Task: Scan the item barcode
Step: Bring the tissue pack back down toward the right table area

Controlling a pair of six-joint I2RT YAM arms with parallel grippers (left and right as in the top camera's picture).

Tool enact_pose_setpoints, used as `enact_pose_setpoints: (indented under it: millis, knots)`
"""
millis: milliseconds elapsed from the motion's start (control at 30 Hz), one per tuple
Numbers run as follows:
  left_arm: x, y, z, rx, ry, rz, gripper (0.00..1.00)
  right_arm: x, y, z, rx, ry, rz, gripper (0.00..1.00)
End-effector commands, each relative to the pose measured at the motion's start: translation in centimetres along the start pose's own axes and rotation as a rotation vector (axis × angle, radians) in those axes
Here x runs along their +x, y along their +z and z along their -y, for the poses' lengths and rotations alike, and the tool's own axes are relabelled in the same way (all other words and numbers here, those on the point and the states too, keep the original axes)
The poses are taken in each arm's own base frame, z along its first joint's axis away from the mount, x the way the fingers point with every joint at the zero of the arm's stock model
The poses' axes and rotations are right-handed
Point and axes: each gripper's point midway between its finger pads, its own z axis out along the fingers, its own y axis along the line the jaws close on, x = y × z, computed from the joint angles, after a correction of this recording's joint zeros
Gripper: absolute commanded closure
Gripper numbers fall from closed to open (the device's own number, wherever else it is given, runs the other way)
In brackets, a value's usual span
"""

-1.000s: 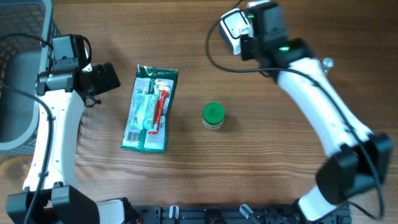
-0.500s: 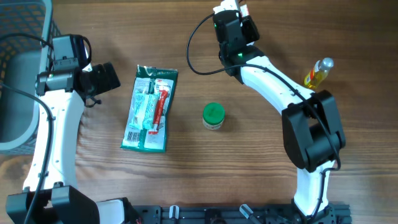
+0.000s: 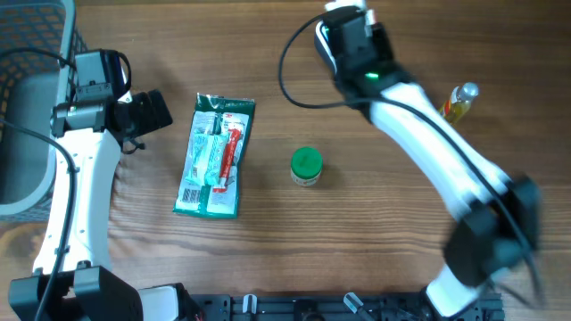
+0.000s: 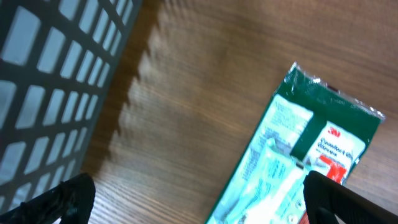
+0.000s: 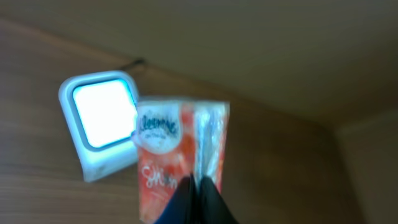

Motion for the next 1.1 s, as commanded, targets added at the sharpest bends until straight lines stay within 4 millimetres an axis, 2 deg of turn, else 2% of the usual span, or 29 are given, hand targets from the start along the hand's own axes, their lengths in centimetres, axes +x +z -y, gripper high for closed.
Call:
enact_pose_setpoints:
  millis: [0, 100, 200, 300, 400, 467, 600, 767, 900, 1067]
  knots:
    - [0.0, 0.1, -0.3, -0.01, -0.012, -0.001, 0.0, -0.3, -9.2, 2.0, -0.281, 0.327, -0.013, 0.96]
    - [0.0, 0.1, -0.3, -0.01, -0.012, -0.001, 0.0, 4.3, -14.6, 2.0, -0.439, 0.422, -0.201, 0.96]
    - [0.0, 0.1, -0.3, -0.01, -0.012, -0.001, 0.0, 8.9, -17.0, 2.8, -0.417, 0.448, -0.385, 0.96]
    - [0.0, 0.1, -0.3, -0.01, -0.012, -0.001, 0.0, 13.0, -17.8, 2.9, -0.369, 0.429, -0.547, 0.96]
    - [0.0, 0.1, -0.3, -0.01, -0.012, -0.001, 0.0, 16.5, -17.6, 2.4, -0.327, 0.41, -0.666, 0.96]
    - [0.0, 0.1, -0.3, -0.01, -0.012, -0.001, 0.0, 19.1, -17.0, 1.6, -0.289, 0.417, -0.743, 0.96]
    - [0.0, 0.1, -0.3, -0.01, -0.012, -0.001, 0.0, 23.0, -15.4, -0.7, -0.3, 0.399, -0.818, 0.96]
    - [0.0, 0.1, -0.3, -0.01, -0.012, -0.001, 0.0, 26.1, -14.0, -2.1, -0.291, 0.378, -0.85, 0.96]
    - [0.0, 0.1, -0.3, -0.01, -0.012, -0.001, 0.0, 26.4, -12.9, -2.3, -0.274, 0.374, -0.819, 0.96]
    - [0.0, 0.1, -0.3, -0.01, -0.012, -0.001, 0.0, 26.4, -12.6, -2.2, -0.259, 0.37, -0.81, 0.96]
